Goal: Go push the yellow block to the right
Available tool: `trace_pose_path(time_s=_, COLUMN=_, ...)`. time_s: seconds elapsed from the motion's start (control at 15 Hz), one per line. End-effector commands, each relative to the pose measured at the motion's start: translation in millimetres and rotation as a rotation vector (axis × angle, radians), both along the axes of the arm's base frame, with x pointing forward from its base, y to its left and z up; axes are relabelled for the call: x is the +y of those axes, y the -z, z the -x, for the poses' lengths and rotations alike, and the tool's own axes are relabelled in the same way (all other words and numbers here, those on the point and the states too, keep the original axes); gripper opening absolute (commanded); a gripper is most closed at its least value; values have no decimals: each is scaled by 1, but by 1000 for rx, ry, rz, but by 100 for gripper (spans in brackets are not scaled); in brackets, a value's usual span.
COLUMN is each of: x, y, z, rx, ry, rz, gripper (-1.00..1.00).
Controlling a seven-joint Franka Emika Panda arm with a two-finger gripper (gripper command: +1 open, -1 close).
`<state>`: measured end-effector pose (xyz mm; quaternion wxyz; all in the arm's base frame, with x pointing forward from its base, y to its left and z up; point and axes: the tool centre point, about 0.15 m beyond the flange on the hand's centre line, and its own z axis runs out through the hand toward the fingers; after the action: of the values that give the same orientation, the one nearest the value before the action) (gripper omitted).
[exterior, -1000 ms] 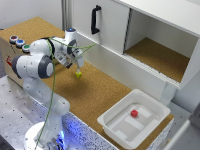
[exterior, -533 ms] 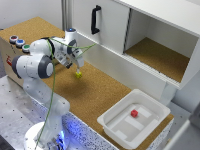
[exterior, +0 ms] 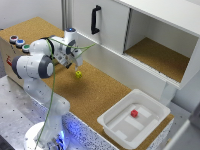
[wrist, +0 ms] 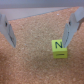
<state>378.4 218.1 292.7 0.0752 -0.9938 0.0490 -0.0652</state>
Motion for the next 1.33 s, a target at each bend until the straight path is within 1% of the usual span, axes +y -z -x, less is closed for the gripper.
trace_pose_path(time_s=0.0, x=6, y=28, z=-12, rx=-14, ry=-84, rz=-151, gripper=-100)
trace_pose_path(time_s=0.07, x=4, y=34, z=-16, rx=-12, ry=-95, rz=-172, gripper=-100)
trace_pose_path(time_s=0.13, x=3, y=38, z=-21, rx=-10, ry=-112, rz=-177, gripper=-100)
trace_pose_path(time_s=0.27, x=3, y=43, z=-27, rx=-5, ry=-128, rz=-173, gripper=-100)
trace_pose_path(time_s=0.53, x=8, y=54, z=-39, rx=10, ry=-173, rz=-191, gripper=-100)
trace_pose_path(time_s=0.8, x=7, y=67, z=-44, rx=29, ry=-184, rz=-172, gripper=-100)
trace_pose_path(time_s=1.07, x=-1, y=74, z=-56, rx=42, ry=-195, rz=-133, gripper=-100)
trace_pose_path(time_s=1.27, x=-9, y=75, z=-48, rx=52, ry=-192, rz=-126, gripper=-100)
